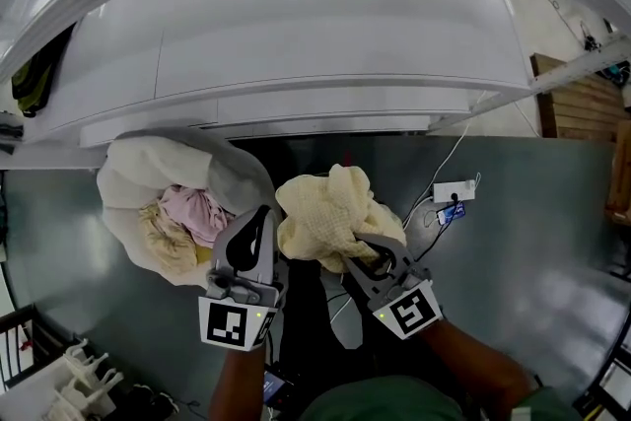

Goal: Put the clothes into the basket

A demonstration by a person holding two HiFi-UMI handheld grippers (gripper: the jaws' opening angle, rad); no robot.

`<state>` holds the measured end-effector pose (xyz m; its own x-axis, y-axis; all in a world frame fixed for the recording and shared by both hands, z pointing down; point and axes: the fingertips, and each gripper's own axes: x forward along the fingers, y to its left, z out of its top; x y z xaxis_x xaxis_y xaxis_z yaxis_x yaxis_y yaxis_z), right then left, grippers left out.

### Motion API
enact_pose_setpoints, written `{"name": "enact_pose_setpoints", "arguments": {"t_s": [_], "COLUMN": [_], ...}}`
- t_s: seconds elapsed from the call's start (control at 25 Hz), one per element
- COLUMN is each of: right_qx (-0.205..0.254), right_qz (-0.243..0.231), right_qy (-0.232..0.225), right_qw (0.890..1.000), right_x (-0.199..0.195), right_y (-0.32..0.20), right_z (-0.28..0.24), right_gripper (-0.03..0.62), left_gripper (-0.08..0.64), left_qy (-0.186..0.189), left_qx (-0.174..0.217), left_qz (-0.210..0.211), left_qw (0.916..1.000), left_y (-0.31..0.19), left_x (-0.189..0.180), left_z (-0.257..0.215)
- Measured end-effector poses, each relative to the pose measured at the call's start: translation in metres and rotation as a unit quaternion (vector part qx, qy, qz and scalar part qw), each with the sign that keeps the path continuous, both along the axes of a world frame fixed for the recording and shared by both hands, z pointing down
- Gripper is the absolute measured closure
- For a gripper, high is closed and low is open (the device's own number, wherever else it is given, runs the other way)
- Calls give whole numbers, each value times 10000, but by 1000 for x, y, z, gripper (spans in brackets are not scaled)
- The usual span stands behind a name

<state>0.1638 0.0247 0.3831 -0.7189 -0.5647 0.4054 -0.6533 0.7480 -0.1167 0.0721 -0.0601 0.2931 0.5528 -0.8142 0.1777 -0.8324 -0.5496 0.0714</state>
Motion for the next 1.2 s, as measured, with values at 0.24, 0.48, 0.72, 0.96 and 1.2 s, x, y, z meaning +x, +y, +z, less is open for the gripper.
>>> {"name": "enact_pose_setpoints", "arguments": {"t_s": [0.24,0.48,0.72,0.96,1.2], "right_qx": [-434,-390,-388,-394,-275], "right_qz": [41,-217,-205,-245,-572], "right_qy": [-69,62,52,7,11], "right_qw": [9990,9990,9990,9989,9980], "right_x": [1,-10,-16,-19,-39], "right_y": [6,10,9,10,9], "right_z": [41,49,47,48,41], "right_gripper": [477,411,413,413,416], "left_gripper": [560,560,560,560,560], "left_qy": [-35,-46,-55,-88,-115], "left_qx": [-98,-101,-115,-105,4], "left_qz": [-5,-56,-120,-224,-596], "left_qw": [9999,9999,9998,9997,9982], "left_y": [4,3,3,9,24], "left_x": [1,-6,-13,-20,-48], "left_z": [11,13,14,11,-4]}}
